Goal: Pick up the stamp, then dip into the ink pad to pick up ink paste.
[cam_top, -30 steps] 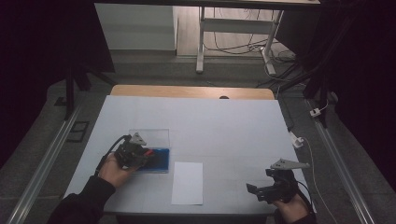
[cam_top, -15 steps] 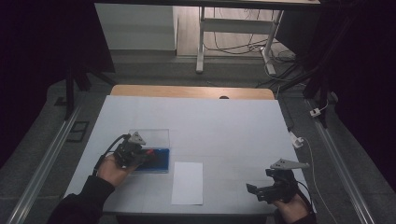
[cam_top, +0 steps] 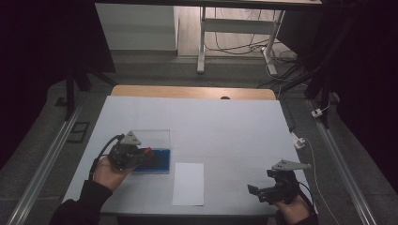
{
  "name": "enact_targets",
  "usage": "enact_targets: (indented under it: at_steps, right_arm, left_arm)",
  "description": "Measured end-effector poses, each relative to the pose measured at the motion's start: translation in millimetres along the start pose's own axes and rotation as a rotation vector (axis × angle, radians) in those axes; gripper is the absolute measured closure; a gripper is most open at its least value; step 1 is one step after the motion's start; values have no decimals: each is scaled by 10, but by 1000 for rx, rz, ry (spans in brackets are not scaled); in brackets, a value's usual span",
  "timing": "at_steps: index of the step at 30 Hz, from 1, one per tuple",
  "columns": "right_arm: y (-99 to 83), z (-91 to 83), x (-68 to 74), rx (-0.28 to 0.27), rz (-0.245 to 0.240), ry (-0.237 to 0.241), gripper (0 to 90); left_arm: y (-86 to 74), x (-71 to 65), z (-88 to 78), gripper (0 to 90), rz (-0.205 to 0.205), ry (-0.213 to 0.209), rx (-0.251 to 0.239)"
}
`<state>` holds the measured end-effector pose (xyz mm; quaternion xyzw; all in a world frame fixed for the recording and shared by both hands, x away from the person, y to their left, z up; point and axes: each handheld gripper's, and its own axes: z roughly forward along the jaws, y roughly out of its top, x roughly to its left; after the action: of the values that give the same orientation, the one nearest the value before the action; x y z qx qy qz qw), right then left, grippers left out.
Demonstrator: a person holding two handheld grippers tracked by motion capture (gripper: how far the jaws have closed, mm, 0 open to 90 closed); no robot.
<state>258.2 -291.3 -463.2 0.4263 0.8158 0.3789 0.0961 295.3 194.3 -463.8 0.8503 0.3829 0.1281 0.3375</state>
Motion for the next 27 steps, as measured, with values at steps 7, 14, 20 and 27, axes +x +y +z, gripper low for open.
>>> enact_targets:
  at_steps: [7,14,20,27]
  right_arm:
    - [0,3,1,3,-4,1,0]
    - [4,3,2,0,1,0,0]
    - [0,-4,0,-7,0,-1,0]
    - [1,-3,2,-6,-2,-2,4]
  left_arm:
    - [15,-4,-15,798,-23,-34,-8]
    - [23,10,4,798,-45,-10,-10]
    - [30,-21,25,796,-17,10,10]
    - [39,-25,95,797,-7,8,32]
